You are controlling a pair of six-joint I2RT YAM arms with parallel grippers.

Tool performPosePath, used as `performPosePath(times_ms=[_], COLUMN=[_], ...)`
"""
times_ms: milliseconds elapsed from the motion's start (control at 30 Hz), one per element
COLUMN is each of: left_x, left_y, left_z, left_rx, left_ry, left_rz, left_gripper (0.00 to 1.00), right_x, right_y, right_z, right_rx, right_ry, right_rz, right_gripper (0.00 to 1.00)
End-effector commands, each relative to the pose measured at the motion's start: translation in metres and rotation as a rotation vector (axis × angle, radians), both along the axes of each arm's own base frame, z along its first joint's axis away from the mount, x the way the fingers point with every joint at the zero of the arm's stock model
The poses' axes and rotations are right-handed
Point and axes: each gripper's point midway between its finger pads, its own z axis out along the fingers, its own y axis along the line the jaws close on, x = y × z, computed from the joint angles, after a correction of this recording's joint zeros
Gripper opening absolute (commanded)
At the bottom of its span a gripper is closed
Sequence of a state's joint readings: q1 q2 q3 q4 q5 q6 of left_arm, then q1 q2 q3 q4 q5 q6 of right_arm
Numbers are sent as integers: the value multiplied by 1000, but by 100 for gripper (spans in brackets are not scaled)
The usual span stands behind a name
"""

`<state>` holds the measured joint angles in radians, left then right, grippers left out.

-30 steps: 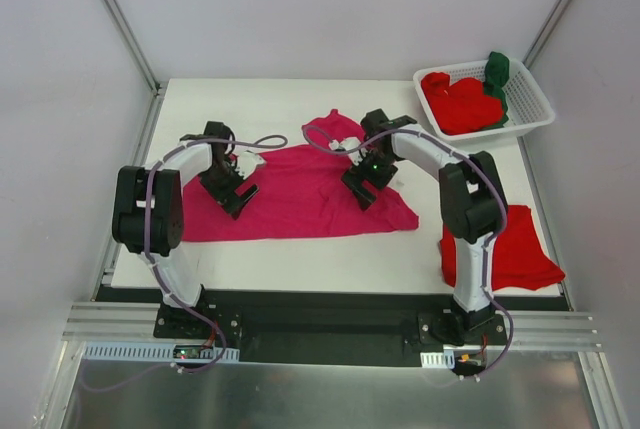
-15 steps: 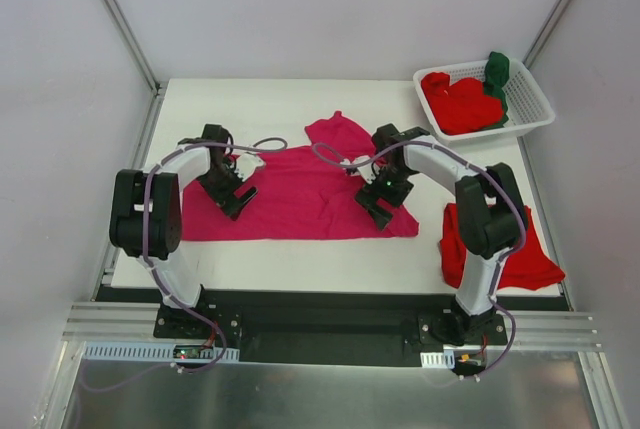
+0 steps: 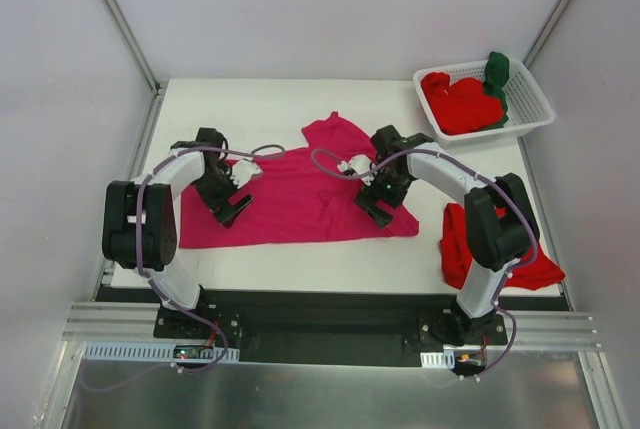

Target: Fold and stack the t-shirts

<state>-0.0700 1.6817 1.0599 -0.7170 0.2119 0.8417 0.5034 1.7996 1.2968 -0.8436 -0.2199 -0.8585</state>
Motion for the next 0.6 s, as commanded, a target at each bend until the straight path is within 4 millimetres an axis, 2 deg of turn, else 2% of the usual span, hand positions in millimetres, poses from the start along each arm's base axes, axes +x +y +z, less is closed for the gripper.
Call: performPosePath(times_ms=[0,100,267,400,433,467,567], left_x=[6,10,7,0,1,8,10], left_y=[13,30,42,45,44,45,50], left_z=[30,30,24,4,0,-4,-19], left_rx=[39,106,163,162,158,166,196], left_ry=[-76,-108,-109,-89,-89,-121,-114], left_rz=[-65,-116,-189,-240,-248,-256,-286], left_gripper=[99,99,99,99,99,99,99], right_x=[30,40,52,61,56,69,73], right_y=[23,27,35,41,38,40,41], right_z=[23,18,13,0,-10,-12,-22], right_rx=[56,56,55,69,66,63,37], right_ry=[-163,-178,-228,-266,-260,-317,-333], right_rz=[136,200,316,426,449,466,536], right_gripper=[97,97,97,97,97,96,96])
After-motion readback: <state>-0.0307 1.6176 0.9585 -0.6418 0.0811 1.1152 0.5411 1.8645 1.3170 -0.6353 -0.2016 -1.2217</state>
